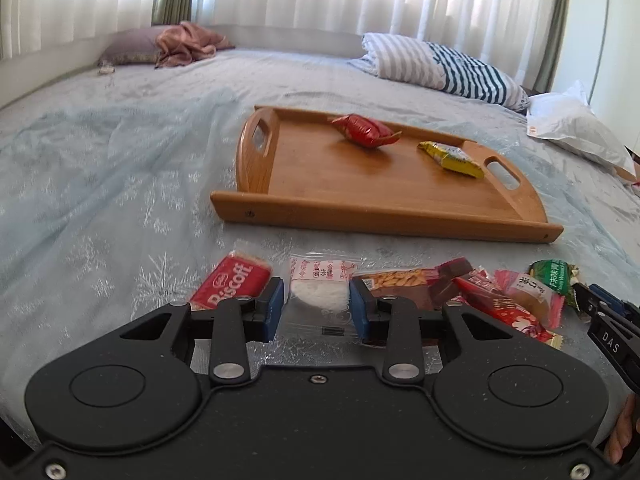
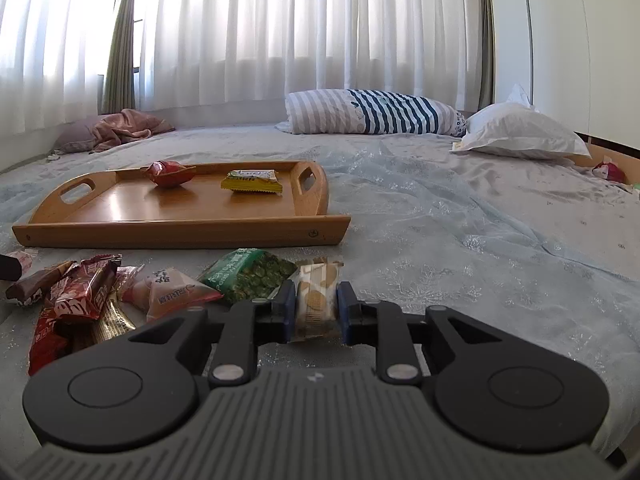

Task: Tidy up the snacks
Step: 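Close the left gripper on the white pack while the right gripper closes on the beige wafer bar, then carry the white pack with the left gripper onto the tray while the right gripper carries the wafer bar there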

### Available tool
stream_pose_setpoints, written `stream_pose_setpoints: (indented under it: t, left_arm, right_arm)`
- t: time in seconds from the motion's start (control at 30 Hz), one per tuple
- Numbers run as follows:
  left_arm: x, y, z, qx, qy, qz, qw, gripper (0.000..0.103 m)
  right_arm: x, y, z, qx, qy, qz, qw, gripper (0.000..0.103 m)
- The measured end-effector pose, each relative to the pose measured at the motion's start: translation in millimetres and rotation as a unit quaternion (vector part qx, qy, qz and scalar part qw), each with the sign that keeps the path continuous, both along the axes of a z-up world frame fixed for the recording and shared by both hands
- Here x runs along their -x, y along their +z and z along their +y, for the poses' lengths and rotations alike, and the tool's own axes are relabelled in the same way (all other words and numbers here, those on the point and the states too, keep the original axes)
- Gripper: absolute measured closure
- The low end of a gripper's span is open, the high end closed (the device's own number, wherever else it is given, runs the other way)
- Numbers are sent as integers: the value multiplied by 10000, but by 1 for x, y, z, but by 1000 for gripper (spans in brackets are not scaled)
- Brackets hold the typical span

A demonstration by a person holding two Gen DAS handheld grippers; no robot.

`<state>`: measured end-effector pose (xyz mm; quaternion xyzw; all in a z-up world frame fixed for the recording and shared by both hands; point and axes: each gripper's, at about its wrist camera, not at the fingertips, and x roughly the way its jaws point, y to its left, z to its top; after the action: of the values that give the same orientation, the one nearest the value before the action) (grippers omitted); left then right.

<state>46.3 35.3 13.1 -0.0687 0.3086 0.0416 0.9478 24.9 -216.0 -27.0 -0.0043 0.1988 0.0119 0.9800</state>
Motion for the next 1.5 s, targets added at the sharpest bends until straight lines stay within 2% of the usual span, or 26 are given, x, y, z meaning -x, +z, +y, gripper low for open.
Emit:
stream_pose_setpoints:
  t: [0.2, 0.4, 0.43, 0.47, 0.5, 0.57, 0.7, 0.73, 0.8, 0.83, 0.93, 1.1, 1.2, 1.4, 1.5]
  left_arm:
    - [-2, 9, -1, 16, 47, -64, 10000, 70]
    - [-2, 10, 0, -1, 78, -41, 10000, 70]
    - [-2, 10, 0, -5, 83, -38, 10000, 70]
    - [-2, 10, 0, -16, 91, -36, 10000, 70]
    - [-2, 10, 0, -30, 90, -31, 9999, 70]
    - [-3, 10, 0, -33, 90, -17, 10000, 70]
    - [-3, 11, 0, -17, 96, -23, 10000, 70]
    - [-3, 11, 0, -28, 98, -33, 9999, 70]
    - [-3, 13, 0, -28, 95, -39, 9999, 70]
    - [-4, 13, 0, -9, 86, -37, 10000, 70]
    - [-5, 16, 1, 12, 56, -49, 10000, 70]
    - [-13, 23, 3, 136, -4, -66, 9999, 70]
    - [-17, 31, -1, 65, -71, -161, 9998, 70]
    - [-33, 49, -5, 370, -376, -219, 9984, 70]
    - [-42, 59, -10, 298, -414, -311, 9982, 70]
  right_arm:
    - [1, 9, -1, 36, -57, -107, 9999, 80]
    - [-3, 8, -2, 91, -26, 54, 9999, 78]
    - [-4, 8, -2, 98, 10, 90, 9999, 72]
    - [-6, 7, -1, 118, 79, 140, 9998, 52]
    - [-8, 6, -1, 161, 119, 186, 9996, 41]
    - [-12, 5, 0, 211, 140, 235, 9994, 39]
    - [-20, 6, 2, 250, 6, 386, 9989, 39]
    - [-22, 6, 2, 254, -24, 437, 9987, 44]
    - [-25, 7, 2, 189, -27, 534, 9984, 74]
    - [-25, 8, 1, 134, -28, 563, 9983, 77]
    - [-24, 11, 0, 91, 22, 574, 9983, 78]
    - [-19, 21, 2, 235, -53, 346, 9991, 78]
    - [-21, 30, -1, 191, -93, 246, 9995, 78]
    - [-35, 49, -3, 42, -32, 102, 9999, 78]
    - [-45, 57, -1, -59, 42, 67, 10000, 78]
